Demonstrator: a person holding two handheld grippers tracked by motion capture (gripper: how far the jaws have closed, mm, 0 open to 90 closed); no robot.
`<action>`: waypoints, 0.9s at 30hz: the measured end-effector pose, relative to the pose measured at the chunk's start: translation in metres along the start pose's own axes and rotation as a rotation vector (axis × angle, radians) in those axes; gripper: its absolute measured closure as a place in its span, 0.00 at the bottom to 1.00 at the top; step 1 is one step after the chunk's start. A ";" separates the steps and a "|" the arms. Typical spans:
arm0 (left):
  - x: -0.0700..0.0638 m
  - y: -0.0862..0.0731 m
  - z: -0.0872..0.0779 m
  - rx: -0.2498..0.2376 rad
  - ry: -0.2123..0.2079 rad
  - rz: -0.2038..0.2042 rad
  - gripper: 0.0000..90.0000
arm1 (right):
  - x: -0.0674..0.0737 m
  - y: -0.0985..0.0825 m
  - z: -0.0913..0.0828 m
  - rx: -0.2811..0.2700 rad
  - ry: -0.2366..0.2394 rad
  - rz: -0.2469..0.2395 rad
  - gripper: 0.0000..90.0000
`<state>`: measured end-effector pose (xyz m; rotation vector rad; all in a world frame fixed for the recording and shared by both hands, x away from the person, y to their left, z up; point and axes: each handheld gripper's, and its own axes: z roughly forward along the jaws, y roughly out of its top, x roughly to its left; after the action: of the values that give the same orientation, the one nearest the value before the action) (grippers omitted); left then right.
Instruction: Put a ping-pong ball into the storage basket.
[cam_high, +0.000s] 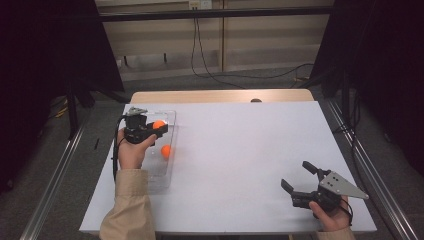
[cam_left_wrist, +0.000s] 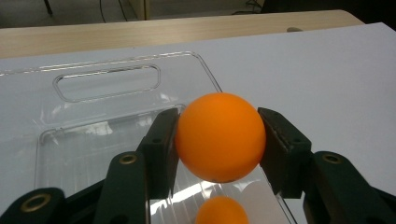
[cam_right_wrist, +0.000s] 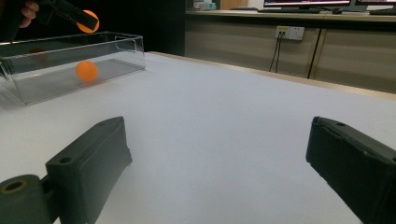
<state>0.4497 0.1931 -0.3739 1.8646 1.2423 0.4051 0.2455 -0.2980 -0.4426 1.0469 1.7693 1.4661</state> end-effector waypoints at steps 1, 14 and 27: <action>0.000 0.000 0.000 0.001 0.002 -0.001 0.56 | 0.000 0.000 0.000 0.001 0.000 0.001 0.06; 0.007 -0.004 0.002 0.020 0.031 -0.001 0.56 | 0.000 0.000 0.000 0.000 0.000 0.000 0.06; 0.014 -0.008 0.004 0.037 0.044 -0.018 0.56 | 0.000 0.000 0.000 0.001 -0.001 -0.001 0.06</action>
<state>0.4537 0.2044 -0.3850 1.8834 1.3038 0.4175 0.2455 -0.2979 -0.4427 1.0468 1.7695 1.4647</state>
